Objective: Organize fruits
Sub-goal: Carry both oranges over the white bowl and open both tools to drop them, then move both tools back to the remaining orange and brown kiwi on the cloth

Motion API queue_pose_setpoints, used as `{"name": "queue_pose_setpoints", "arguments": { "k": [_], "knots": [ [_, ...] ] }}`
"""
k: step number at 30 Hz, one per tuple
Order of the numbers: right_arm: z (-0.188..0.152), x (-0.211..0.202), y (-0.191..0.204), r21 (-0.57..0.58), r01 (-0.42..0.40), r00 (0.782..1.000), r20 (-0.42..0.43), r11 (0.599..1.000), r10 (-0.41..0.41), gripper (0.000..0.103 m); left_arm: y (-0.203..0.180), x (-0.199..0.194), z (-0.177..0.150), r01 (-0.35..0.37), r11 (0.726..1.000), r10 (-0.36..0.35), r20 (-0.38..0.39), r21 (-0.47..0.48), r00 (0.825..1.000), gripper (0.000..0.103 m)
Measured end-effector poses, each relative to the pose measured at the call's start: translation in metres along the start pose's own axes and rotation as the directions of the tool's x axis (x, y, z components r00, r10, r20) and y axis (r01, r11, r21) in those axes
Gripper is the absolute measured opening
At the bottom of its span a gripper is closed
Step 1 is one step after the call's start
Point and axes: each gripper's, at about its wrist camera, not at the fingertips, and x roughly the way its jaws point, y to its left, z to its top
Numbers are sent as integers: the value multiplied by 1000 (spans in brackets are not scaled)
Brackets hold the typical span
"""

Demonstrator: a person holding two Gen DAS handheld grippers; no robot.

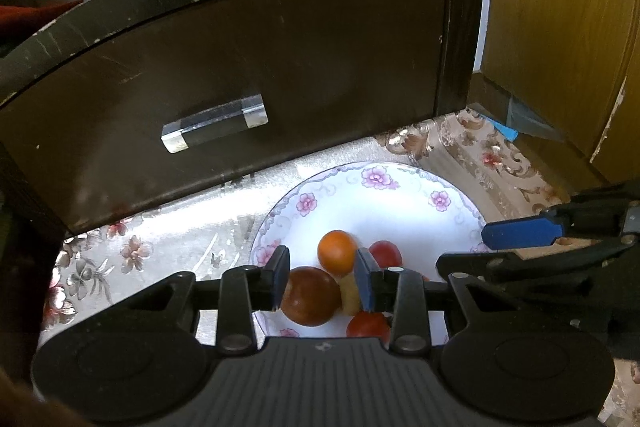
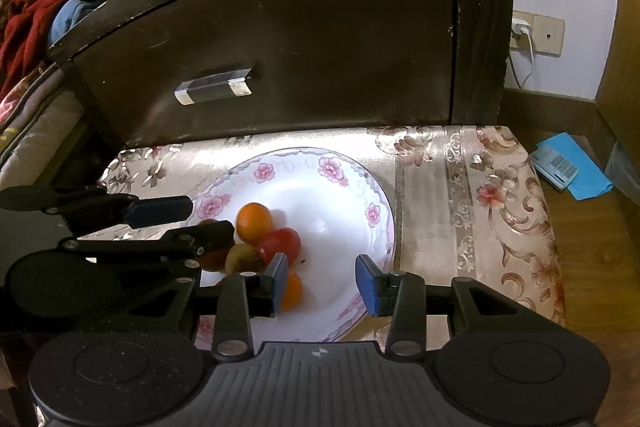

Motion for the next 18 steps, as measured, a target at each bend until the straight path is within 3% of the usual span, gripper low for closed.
{"name": "queue_pose_setpoints", "arguments": {
  "k": [18],
  "knots": [
    [-12,-24,18,-32,-4,1000,1,999,4,37,4,-33,-14,-4,1000,4,5,19,1000,49]
  ]
}}
